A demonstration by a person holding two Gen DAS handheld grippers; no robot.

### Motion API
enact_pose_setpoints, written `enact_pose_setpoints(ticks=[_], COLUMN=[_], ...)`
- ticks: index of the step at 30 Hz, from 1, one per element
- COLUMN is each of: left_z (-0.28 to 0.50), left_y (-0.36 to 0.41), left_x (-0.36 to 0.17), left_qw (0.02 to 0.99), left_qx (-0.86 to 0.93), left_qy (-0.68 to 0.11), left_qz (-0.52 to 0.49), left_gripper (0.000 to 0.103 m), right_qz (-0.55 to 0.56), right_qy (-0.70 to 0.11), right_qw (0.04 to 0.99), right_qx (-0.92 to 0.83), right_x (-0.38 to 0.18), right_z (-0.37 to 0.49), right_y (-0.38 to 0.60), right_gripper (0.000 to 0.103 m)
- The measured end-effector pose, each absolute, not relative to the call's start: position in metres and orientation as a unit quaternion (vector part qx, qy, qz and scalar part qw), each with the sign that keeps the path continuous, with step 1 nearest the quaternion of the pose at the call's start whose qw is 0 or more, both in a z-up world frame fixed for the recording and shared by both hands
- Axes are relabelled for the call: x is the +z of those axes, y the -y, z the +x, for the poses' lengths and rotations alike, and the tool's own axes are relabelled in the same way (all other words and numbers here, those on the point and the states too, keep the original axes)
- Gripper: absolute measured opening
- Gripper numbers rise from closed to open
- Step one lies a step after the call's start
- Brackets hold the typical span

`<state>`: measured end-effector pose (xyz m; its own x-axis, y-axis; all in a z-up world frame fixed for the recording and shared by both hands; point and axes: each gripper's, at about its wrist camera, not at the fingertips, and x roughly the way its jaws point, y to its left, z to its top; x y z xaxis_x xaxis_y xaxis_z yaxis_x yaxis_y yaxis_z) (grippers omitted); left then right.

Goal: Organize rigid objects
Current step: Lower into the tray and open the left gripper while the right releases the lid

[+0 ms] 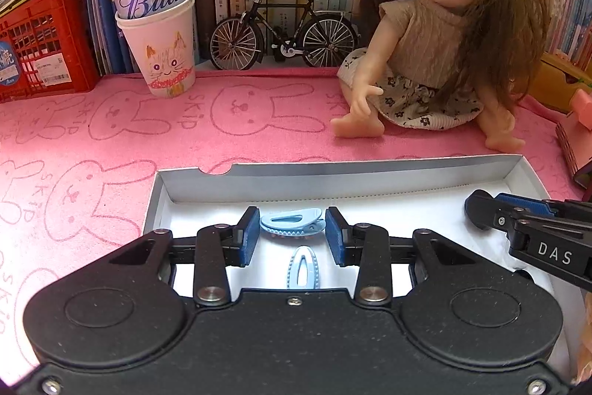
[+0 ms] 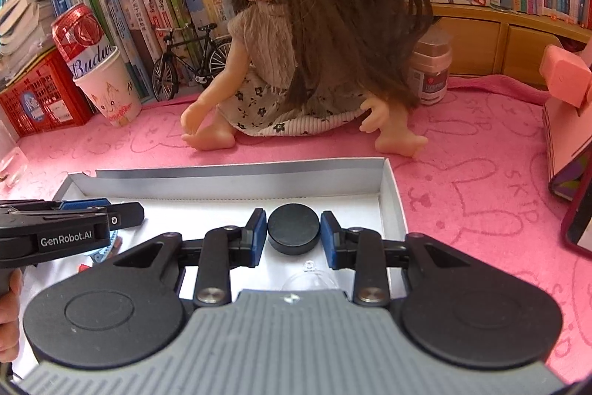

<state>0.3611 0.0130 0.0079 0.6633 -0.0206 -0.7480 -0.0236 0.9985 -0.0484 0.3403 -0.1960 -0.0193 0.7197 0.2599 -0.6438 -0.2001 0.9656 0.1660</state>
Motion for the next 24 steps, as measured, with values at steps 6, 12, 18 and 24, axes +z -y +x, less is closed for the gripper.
enact_pose_setpoints(ticks=[6, 12, 18, 24], left_z=[0.361, 0.358, 0.350, 0.333], left_y=[-0.011, -0.010, -0.010, -0.008], left_x=[0.008, 0.010, 0.016, 0.029], left_qw=[0.912, 0.911, 0.913, 0.918], left_qx=[0.002, -0.006, -0.006, -0.010], left_qy=[-0.409, -0.411, -0.408, -0.395], left_qz=[-0.021, -0.021, -0.027, -0.028], left_gripper=[0.037, 0.038, 0.045, 0.051], right_qz=[0.036, 0.056, 0.058, 0.055], right_qy=[-0.357, -0.350, -0.336, -0.318], right_qw=[0.926, 0.926, 0.932, 0.938], right_qx=[0.121, 0.127, 0.125, 0.124], right_x=[-0.021, -0.018, -0.008, 0.005], right_z=[0.340, 0.338, 0.328, 0.311], right_y=[0.193, 0.197, 0.198, 0.197], right_gripper=[0.037, 0.048, 0.060, 0.067])
